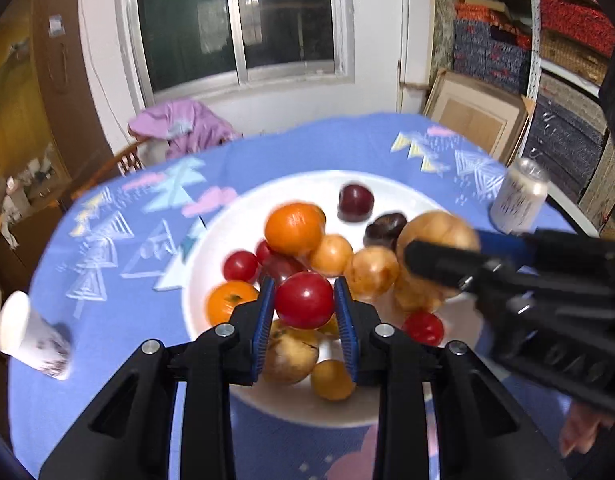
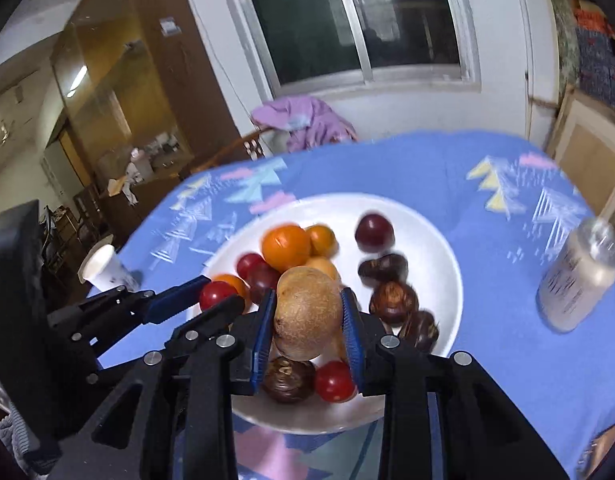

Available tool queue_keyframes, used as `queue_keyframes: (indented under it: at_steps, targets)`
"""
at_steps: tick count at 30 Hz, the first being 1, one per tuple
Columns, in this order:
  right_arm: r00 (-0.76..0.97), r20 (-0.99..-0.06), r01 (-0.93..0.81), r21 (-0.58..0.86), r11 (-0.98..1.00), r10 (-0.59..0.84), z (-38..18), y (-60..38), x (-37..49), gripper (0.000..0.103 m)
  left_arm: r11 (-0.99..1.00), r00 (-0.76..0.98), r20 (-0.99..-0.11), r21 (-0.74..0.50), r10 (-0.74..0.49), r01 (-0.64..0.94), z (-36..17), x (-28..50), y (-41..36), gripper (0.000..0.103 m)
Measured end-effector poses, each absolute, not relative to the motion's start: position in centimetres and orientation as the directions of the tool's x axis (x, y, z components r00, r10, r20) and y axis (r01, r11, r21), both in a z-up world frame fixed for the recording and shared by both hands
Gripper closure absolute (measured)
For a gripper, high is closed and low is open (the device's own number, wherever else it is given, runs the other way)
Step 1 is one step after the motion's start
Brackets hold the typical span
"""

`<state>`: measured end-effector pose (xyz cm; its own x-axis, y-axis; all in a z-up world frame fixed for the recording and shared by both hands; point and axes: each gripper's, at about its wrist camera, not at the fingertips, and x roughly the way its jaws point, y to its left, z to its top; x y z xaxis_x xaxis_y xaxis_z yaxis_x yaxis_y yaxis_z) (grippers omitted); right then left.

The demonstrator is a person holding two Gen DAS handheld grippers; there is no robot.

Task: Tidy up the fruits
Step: 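Carry the tomato and tan oval fruit onto the white plate and release both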

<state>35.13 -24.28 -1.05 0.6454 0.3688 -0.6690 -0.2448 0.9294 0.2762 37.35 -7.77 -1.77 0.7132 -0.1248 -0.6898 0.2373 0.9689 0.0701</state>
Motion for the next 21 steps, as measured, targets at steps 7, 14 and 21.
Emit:
queue_keyframes:
  at_steps: [7, 14, 21]
  targets:
    - [0.64, -0.672, -0.229, 0.296, 0.927, 0.373, -2.9, -24.6, 35.6, 0.069, 0.967, 0.72, -0.682, 0.075, -0.128, 0.244, -3.6, 38.3, -8.1, 0.072]
    - [0.686, -0.645, -0.219, 0.259, 0.941, 0.337, -1.9, -24.8, 33.8, 0.042, 0.968, 0.731, -0.67, 0.079, -0.126, 0.239, -4.1, 37.2, -8.3, 0.049]
    - [0.772, -0.575, -0.175, 0.219, 0.96, 0.272, 0.3, -26.3, 29.2, 0.013, 0.98, 0.77, -0.629, 0.057, -0.112, 0.189, -2.7, 33.3, -6.5, 0.022]
